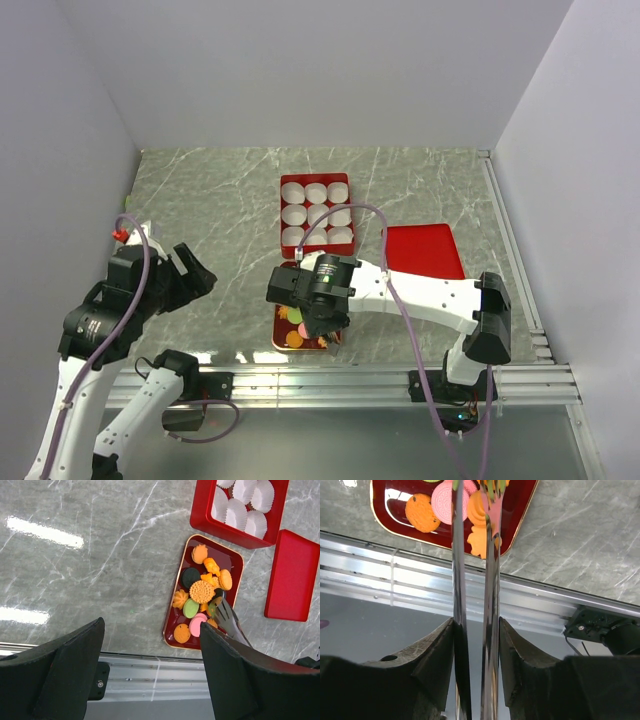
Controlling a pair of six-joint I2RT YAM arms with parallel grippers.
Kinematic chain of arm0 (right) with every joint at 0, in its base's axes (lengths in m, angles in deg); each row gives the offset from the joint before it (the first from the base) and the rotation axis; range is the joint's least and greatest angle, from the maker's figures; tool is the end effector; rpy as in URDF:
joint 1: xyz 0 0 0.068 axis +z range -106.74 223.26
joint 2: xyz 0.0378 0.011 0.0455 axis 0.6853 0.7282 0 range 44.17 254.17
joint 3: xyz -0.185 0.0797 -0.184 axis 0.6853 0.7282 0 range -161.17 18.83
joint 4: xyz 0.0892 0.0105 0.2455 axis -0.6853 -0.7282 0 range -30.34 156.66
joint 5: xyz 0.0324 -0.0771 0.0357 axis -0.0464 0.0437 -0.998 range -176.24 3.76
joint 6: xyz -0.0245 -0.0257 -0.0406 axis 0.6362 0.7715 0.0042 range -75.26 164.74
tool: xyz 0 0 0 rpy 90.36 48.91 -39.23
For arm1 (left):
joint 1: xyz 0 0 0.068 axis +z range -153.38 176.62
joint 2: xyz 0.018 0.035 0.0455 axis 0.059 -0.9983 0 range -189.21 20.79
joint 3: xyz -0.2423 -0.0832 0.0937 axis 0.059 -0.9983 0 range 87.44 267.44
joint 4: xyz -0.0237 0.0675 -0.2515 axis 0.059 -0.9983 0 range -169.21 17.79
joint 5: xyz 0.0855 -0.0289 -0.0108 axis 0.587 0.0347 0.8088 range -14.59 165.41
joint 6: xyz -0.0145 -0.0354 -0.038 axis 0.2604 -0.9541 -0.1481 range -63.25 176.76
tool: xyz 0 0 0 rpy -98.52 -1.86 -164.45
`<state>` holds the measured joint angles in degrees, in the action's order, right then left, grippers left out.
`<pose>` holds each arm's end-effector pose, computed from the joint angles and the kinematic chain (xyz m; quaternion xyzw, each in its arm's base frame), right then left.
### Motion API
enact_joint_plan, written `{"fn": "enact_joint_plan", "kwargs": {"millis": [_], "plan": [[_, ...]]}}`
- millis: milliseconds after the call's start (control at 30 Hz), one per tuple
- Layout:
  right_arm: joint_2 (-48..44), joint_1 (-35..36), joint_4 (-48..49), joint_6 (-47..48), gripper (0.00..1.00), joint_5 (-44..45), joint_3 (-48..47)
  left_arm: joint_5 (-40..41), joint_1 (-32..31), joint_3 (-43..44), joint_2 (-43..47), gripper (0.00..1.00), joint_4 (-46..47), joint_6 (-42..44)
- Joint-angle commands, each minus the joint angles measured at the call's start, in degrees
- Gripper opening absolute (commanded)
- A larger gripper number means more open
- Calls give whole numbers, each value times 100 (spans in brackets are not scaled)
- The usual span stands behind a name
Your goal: Pack the cookies
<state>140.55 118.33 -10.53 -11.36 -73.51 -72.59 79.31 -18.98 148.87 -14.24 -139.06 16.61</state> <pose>0.0883 0.3008 0.3068 -0.1559 0.9792 0.0163 0.1288 0.0777 -0.0192 0.3566 -0.2068 0.8837 -0.1685 0.3847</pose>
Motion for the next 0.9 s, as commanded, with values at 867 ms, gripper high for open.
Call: {"fn": "enact_joint_plan", "kwargs": {"millis": [867], "plan": [[408, -141, -552, 108, 27, 485, -518, 225, -137, -70, 31, 83, 58, 85]]}}
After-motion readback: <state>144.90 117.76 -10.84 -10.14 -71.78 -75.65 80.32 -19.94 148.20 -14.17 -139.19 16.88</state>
